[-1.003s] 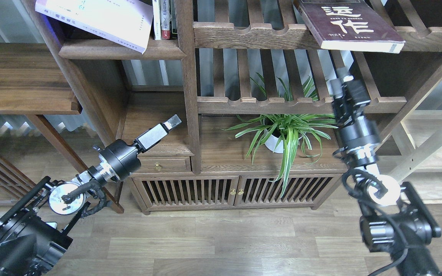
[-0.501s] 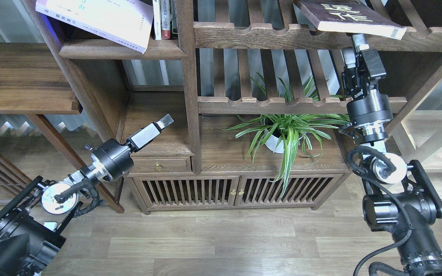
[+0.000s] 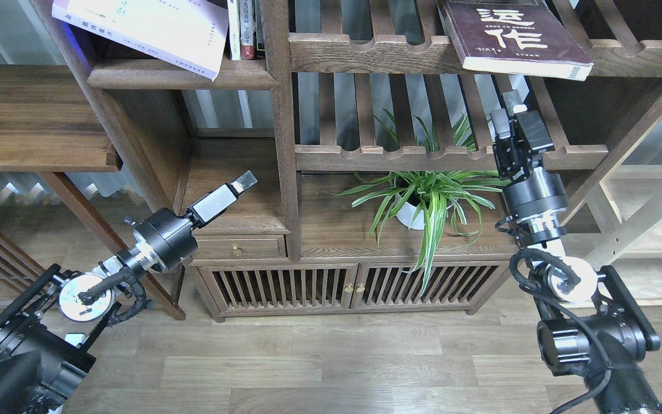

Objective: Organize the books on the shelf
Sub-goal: 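Raise the right gripper to the maroon book on the upper shelf, then tilt the maroon book off the upper shelf with the right gripper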

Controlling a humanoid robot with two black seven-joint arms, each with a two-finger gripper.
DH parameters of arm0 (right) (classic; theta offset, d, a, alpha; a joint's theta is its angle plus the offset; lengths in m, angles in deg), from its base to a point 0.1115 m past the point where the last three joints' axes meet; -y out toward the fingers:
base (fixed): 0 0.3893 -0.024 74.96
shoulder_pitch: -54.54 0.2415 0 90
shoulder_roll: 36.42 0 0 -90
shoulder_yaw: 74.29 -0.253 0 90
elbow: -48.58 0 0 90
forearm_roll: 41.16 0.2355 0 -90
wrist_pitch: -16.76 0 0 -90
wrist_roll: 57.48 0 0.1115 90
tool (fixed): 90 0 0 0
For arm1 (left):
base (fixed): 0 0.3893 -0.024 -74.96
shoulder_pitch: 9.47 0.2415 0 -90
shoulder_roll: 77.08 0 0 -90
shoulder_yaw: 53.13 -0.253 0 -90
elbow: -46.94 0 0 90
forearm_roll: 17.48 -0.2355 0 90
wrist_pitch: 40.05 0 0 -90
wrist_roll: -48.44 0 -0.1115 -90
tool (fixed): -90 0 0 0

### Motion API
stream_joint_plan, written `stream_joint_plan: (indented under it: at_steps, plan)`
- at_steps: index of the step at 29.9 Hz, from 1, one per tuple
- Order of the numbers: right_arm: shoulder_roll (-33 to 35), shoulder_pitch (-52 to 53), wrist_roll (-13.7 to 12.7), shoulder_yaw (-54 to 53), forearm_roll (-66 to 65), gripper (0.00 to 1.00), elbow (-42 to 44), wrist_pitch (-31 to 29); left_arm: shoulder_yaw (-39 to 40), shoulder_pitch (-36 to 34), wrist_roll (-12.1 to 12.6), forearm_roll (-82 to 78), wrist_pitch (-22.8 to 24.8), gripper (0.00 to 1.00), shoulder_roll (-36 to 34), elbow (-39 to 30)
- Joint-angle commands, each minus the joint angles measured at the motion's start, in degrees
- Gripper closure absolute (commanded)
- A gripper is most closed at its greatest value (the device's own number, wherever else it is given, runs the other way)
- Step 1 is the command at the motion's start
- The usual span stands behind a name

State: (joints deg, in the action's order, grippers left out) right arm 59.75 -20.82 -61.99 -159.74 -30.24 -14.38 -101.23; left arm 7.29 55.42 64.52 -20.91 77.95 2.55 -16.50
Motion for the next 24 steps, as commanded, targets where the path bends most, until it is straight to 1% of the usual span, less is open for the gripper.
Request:
stream_joint_plan:
  at_steps: [1,14,16,19,24]
  plan:
    - [-0.11,0.39,0.11,0.28,0.07,0.38,-1.11,0.00,0.14,0.06,-0.09,0.00,0.00,0.02,0.00,-0.02]
    - [0.50,2.76,0.11,0.10,0.07,0.38,-5.51,0.00,0.49,1.82,-0.09,0.00,0.00,0.02,-1.32,0.07]
    - [0.77,2.94,0.11,0.10,0.07,0.38,-5.51,0.00,0.66,1.91,0.00,0.00,0.00,0.02,-1.41,0.07]
    - [1.29,3.11,0.03,-0.16,-0.02,0.41,-5.42,0.00,0.75,1.91,0.00,0.09,0.00,0.02,-1.58,-0.19]
    - [2.00,3.55,0.11,-0.51,0.33,0.41,-5.16,0.00,1.02,1.82,0.00,0.09,0.00,0.02,-1.58,-0.54]
